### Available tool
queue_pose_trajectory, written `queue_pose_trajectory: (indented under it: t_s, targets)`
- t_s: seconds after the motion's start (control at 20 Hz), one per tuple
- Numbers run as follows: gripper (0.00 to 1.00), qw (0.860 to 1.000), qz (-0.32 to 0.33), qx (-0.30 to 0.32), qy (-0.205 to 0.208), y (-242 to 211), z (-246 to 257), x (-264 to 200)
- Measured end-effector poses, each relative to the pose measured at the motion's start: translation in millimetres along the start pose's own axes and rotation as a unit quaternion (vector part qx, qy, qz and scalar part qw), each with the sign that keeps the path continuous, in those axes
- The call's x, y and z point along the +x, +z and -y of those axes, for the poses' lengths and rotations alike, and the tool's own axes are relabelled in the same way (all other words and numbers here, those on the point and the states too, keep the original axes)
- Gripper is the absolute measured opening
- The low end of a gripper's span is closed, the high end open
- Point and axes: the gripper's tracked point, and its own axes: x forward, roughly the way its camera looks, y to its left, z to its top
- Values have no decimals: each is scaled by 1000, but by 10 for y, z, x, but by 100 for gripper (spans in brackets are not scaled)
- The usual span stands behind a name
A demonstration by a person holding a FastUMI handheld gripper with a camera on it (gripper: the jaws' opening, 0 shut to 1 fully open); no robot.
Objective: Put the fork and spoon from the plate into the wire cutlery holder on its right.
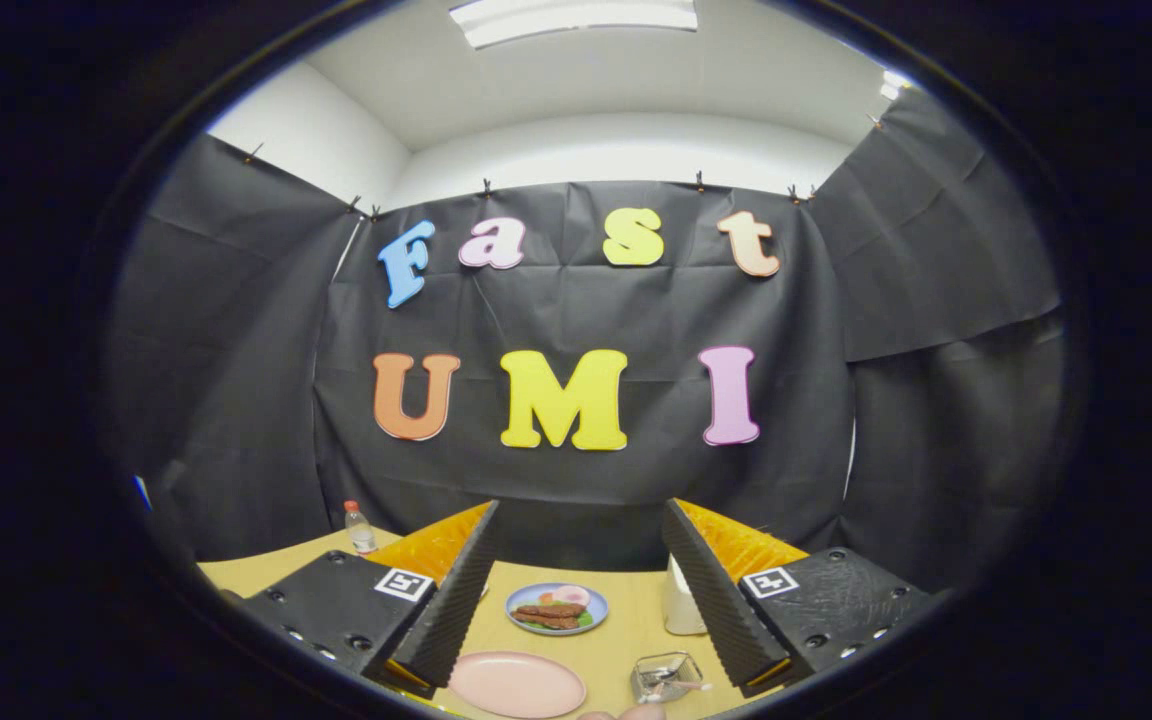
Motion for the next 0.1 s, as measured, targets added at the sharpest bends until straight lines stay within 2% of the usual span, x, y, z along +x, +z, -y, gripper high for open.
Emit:
queue_pose_trajectory:
  t_s: [0.1]
  targets:
    - [96,1000,1,1,1,12,-23,0]
